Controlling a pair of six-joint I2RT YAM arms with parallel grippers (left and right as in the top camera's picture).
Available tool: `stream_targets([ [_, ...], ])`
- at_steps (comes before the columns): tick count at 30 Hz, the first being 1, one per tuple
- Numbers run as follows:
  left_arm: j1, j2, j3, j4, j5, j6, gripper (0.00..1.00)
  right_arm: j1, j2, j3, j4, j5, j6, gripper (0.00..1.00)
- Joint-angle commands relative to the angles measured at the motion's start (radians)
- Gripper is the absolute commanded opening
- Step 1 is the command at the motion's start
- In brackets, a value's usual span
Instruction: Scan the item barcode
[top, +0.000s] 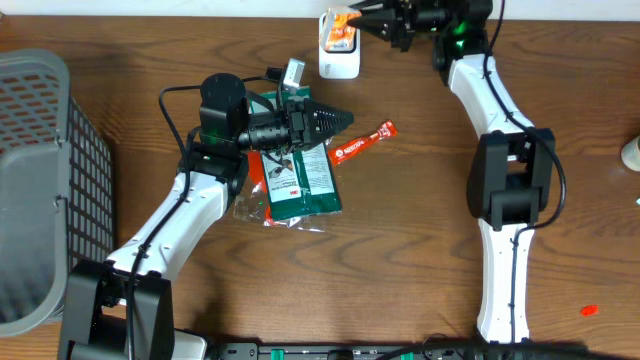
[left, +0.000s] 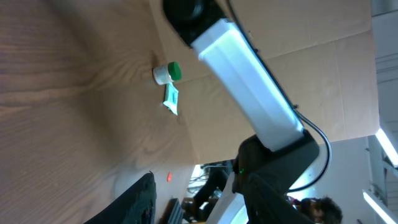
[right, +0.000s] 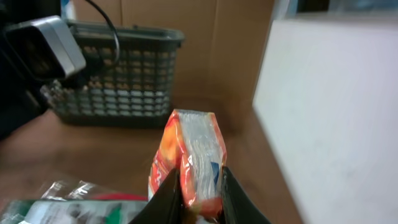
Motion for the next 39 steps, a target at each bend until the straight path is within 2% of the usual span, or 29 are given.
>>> stream_targets([
  [1,0.002,-0.002,0.000,-0.002,-0.017,0.040,0.46,0.006,0.045,0.011,0.015,-0.043,0.231,0.01],
  [9,0.002,-0.002,0.000,-0.134,-0.073,0.107,0.46,0.031,0.084,0.011,0.011,-0.043,0.145,0.01],
  [13,0.002,-0.002,0.000,-0.201,-0.092,0.128,0.46,0.035,0.084,0.011,-0.022,0.063,0.116,0.01],
  [19,0.002,-0.002,0.000,-0.202,-0.092,0.138,0.46,0.020,0.084,0.013,-0.177,0.296,0.009,0.01],
  [26,0.002,-0.002,0.000,-0.203,-0.096,0.175,0.46,0.029,0.084,0.013,-0.236,0.443,-0.058,0.01],
  [36,0.002,-0.002,0.000,-0.220,-0.119,0.183,0.46,0.061,0.084,0.013,-0.273,0.547,-0.163,0.01],
  [39,0.002,-0.002,0.000,-0.248,-0.126,0.222,0.46,0.073,0.084,0.013,-0.272,0.551,-0.211,0.01],
])
